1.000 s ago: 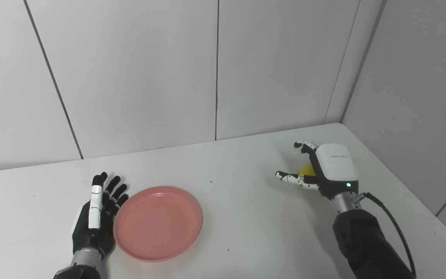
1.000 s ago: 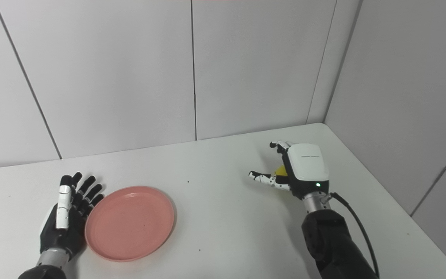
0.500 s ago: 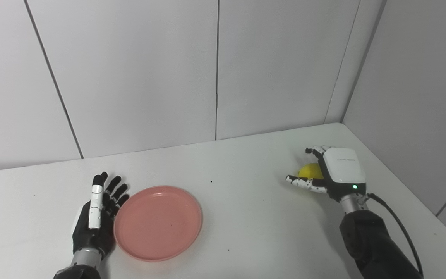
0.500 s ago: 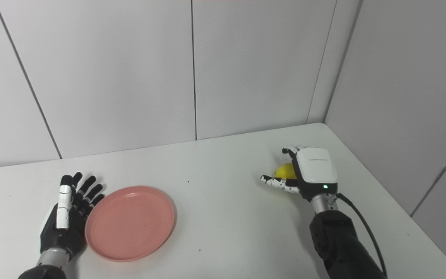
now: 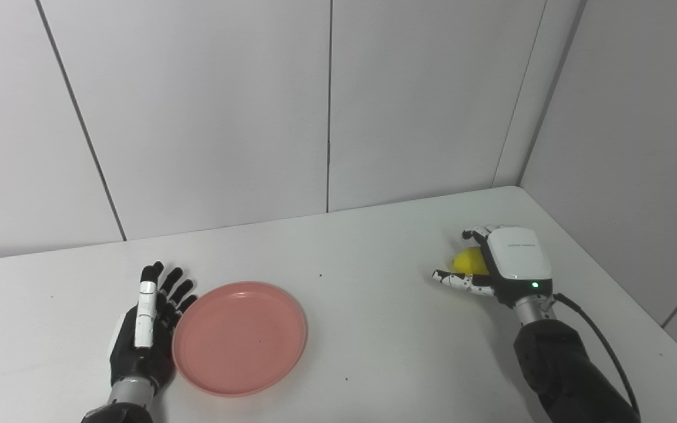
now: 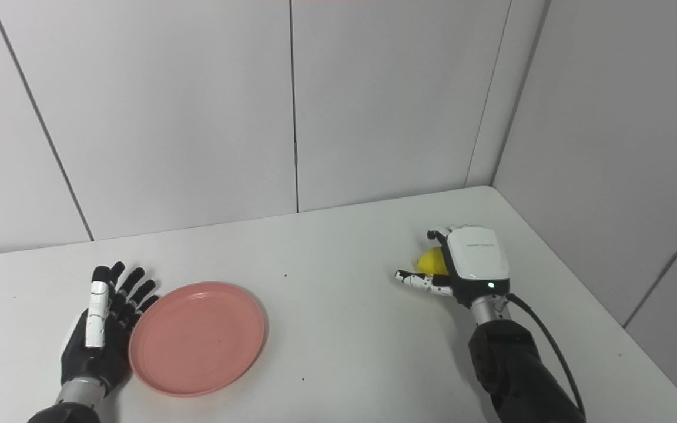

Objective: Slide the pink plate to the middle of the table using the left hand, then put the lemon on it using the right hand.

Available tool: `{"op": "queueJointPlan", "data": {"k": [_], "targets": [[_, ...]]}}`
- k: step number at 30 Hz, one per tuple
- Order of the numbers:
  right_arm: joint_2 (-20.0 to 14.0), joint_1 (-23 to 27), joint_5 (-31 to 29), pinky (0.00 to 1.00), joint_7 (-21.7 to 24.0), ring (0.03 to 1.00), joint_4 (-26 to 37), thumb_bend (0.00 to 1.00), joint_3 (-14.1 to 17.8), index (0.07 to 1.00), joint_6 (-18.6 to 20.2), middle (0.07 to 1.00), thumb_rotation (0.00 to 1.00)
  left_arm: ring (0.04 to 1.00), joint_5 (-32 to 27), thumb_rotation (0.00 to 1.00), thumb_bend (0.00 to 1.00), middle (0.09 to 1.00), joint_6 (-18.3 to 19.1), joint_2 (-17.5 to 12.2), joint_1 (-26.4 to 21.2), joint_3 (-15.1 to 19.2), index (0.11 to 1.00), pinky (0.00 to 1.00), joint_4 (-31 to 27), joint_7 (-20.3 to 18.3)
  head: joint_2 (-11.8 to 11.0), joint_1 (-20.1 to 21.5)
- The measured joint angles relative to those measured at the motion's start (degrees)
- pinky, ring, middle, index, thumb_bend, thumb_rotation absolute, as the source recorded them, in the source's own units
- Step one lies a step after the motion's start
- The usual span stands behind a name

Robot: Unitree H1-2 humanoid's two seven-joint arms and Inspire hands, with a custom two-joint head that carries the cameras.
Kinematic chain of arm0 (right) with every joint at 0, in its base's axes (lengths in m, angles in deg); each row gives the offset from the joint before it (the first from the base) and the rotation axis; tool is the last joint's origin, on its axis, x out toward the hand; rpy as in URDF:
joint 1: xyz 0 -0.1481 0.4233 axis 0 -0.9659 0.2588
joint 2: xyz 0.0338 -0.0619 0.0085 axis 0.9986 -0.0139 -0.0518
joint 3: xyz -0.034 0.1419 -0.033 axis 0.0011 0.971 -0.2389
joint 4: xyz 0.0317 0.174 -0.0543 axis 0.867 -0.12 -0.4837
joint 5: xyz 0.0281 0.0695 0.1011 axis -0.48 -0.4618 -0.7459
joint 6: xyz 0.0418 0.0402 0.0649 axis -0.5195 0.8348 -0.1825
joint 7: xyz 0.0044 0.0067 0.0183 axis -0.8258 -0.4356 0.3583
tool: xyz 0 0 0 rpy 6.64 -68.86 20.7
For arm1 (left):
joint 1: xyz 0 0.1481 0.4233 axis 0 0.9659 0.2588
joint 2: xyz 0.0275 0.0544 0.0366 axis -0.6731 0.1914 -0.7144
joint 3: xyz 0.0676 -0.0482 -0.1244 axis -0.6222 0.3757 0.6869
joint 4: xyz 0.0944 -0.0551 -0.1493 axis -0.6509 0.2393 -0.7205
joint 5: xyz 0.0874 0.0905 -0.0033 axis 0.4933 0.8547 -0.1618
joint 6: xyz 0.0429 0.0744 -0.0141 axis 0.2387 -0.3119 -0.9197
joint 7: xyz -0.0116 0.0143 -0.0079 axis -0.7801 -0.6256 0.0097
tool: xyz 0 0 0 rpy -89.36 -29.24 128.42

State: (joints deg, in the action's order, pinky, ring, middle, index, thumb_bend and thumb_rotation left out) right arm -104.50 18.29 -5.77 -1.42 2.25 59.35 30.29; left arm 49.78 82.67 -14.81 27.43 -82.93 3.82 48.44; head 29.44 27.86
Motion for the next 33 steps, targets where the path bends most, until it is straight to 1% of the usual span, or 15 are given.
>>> {"op": "queueJointPlan", "data": {"k": [3, 7, 10, 12, 17, 18, 19, 20, 22, 24, 25, 27, 29, 31, 33], "targets": [[0.0, -0.01, -1.21, 0.61, 0.94, 0.666, 0.02, 0.75, 0.0, 0.67, 0.01, 0.697, 0.84, 0.904, 0.02, 0.82, 0.8, 0.941, 0.08, 0.0, 0.19, -0.01, 0.988, 0.9, -0.22, 0.02, 0.18, 0.0], [0.02, -0.03, -2.12, 0.53, 1.5, 0.611, -0.01, 0.76, -0.39, 0.658, 0.05, 0.666, 0.86, 0.901, 0.02, 0.82, 0.8, 0.941, 0.29, 0.03, 0.3, -0.03, 0.988, 0.9, -0.46, 0.02, 0.26, 0.0], [0.02, -0.03, -2.5, 0.5, 2.0, 0.587, -0.58, 0.76, -1.0, 0.653, 0.05, 0.647, 0.87, 0.904, 0.12, 0.83, 0.8, 0.947, 0.56, 0.03, 0.42, -0.18, 0.994, 0.9, -0.71, 0.02, 0.35, -0.17], [0.06, -0.03, -3.11, 0.5, 2.2, 0.594, -1.41, 0.74, -1.3, 0.655, 0.05, 0.661, 0.86, 0.905, 0.12, 0.83, 0.8, 0.95, 0.59, 0.03, 0.43, -0.22, 0.998, 0.9, -0.72, 0.0, 0.44, -0.18], [0.06, -0.01, -4.2, 0.47, 2.97, 0.574, -1.95, 0.73, -1.4, 0.644, 0.1, 0.649, 0.84, 0.904, 0.1, 0.82, 0.8, 0.947, 0.59, 0.03, 0.44, -0.18, 0.995, 0.91, -0.72, -0.02, 0.62, -0.26], [0.07, 0.0, -4.4, 0.43, 2.94, 0.526, -2.04, 0.72, -1.37, 0.631, 0.1, 0.619, 0.8, 0.904, 0.1, 0.82, 0.8, 0.949, 0.6, 0.03, 0.45, -0.17, 0.998, 0.9, -0.72, -0.02, 0.62, -0.26], [0.07, 0.06, -4.71, 0.41, 2.82, 0.51, -2.22, 0.72, -1.32, 0.627, 0.1, 0.608, 0.78, 0.904, 0.09, 0.82, 0.79, 0.95, 0.61, 0.03, 0.45, -0.17, 0.999, 0.9, -0.73, -0.02, 0.7, -0.26], [0.07, 0.22, -5.11, 0.36, 2.48, 0.454, -2.57, 0.67, -1.25, 0.589, 0.09, 0.567, 0.63, 0.905, 0.08, 0.82, 0.8, 0.949, 0.63, 0.03, 0.47, -0.17, 0.998, 0.9, -0.75, -0.02, 0.79, -0.26], [0.09, 0.96, -5.9, 0.34, 1.05, 0.436, -3.84, 0.65, -1.19, 0.575, 0.06, 0.55, 0.56, 0.905, 0.07, 0.82, 0.8, 0.95, 0.68, 0.04, 0.52, -0.18, 0.997, 0.9, -0.81, -0.02, 0.88, -0.35], [0.13, 1.35, -6.32, 0.32, -0.3, 0.409, -4.8, 0.63, -1.26, 0.549, -0.06, 0.515, 0.46, 0.913, -0.12, 0.82, 0.8, 0.956, 0.74, 0.13, 0.52, -0.19, 1.0, 0.92, -0.83, -0.04, 0.88, -0.44], [0.19, 1.42, -6.51, 0.3, -1.42, 0.371, -5.48, 0.62, -1.29, 0.51, -0.27, 0.469, 0.42, 0.909, -0.13, 0.82, 0.8, 0.954, 0.74, 0.13, 0.53, -0.19, 1.0, 0.91, -0.85, -0.07, 0.88, -0.44], [0.29, 1.46, -7.4, 0.26, -3.81, 0.326, -6.72, 0.61, -1.67, 0.465, -1.33, 0.41, 0.39, 0.897, -0.11, 0.82, 0.8, 0.945, 0.77, 0.1, 0.54, -0.17, 0.995, 0.9, -0.88, -0.04, 0.97, -0.53], [0.47, 1.5, -8.17, 0.27, -5.54, 0.334, -7.49, 0.59, -2.26, 0.496, -2.7, 0.411, 0.43, 0.896, -0.08, 0.81, 0.81, 0.942, 1.13, 0.13, 0.6, -0.17, 0.996, 0.9, -1.12, 0.06, 0.97, -0.53], [0.42, 1.55, -8.77, 0.25, -5.89, 0.311, -7.88, 0.59, -2.64, 0.474, -3.17, 0.387, 0.44, 0.899, -0.09, 0.81, 0.81, 0.944, 1.51, 0.2, 0.8, -0.16, 0.997, 0.9, -1.61, 0.08, 0.97, -0.53], [0.2, 1.7, -9.47, 0.24, -5.91, 0.311, -8.17, 0.58, -2.91, 0.479, -3.52, 0.387, 0.46, 0.903, -0.1, 0.82, 0.8, 0.946, 1.58, 0.22, 0.96, -0.16, 1.0, 0.91, -1.78, 0.07, 1.05, -0.53]]}}
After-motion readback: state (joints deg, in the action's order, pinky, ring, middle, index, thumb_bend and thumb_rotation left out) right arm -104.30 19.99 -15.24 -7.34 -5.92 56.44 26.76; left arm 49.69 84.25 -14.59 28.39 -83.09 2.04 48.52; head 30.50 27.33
